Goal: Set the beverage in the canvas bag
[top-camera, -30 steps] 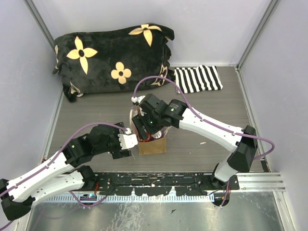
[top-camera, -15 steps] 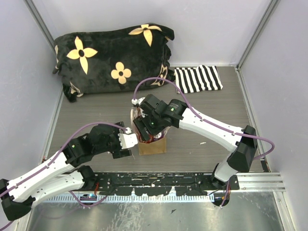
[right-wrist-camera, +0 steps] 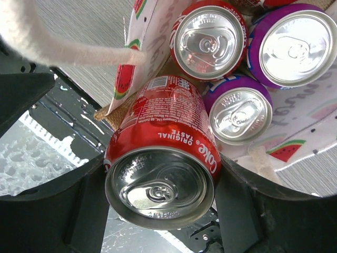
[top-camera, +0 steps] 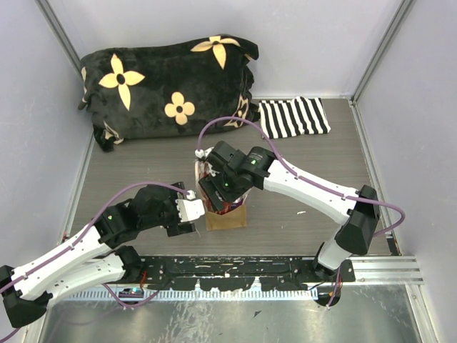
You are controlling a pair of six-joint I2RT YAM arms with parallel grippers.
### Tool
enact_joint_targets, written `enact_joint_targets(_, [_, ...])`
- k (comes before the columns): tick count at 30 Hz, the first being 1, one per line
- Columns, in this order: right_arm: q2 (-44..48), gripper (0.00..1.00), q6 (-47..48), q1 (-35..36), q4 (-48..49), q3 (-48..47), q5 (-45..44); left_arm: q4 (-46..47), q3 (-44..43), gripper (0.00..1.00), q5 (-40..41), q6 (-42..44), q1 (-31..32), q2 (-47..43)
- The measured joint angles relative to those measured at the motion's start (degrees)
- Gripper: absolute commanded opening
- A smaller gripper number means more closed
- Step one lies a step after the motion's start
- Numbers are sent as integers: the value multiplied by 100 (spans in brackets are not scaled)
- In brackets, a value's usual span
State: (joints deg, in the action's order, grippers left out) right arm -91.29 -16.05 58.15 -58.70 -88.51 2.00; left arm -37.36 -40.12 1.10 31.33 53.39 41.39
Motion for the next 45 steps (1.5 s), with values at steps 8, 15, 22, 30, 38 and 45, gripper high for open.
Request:
enact_joint_targets(8, [-435,1,90,24,256,9,-15,20,4,100,2,-4,-4,-9])
enact_joint_targets(15, [-509,1,85,24,704,361,-74,20,4,100,2,-4,-4,-26])
enact_joint_targets(22, [-509,1,68,28,1014,669,-120,20,7,100,0,-7,-11,-42])
enact_joint_targets(30, [-509,1,-11,28,1508,1139,-105,22,7,100,0,-7,-15,-39])
enact_joint_targets(38, [-509,47,-28,28,1631,1226,-107,22,7,100,0,-7,-17,-31])
enact_joint_targets(45, [-485,99,-13,20,1685,1211,-177,24,7,100,-4,-7,-22,-11])
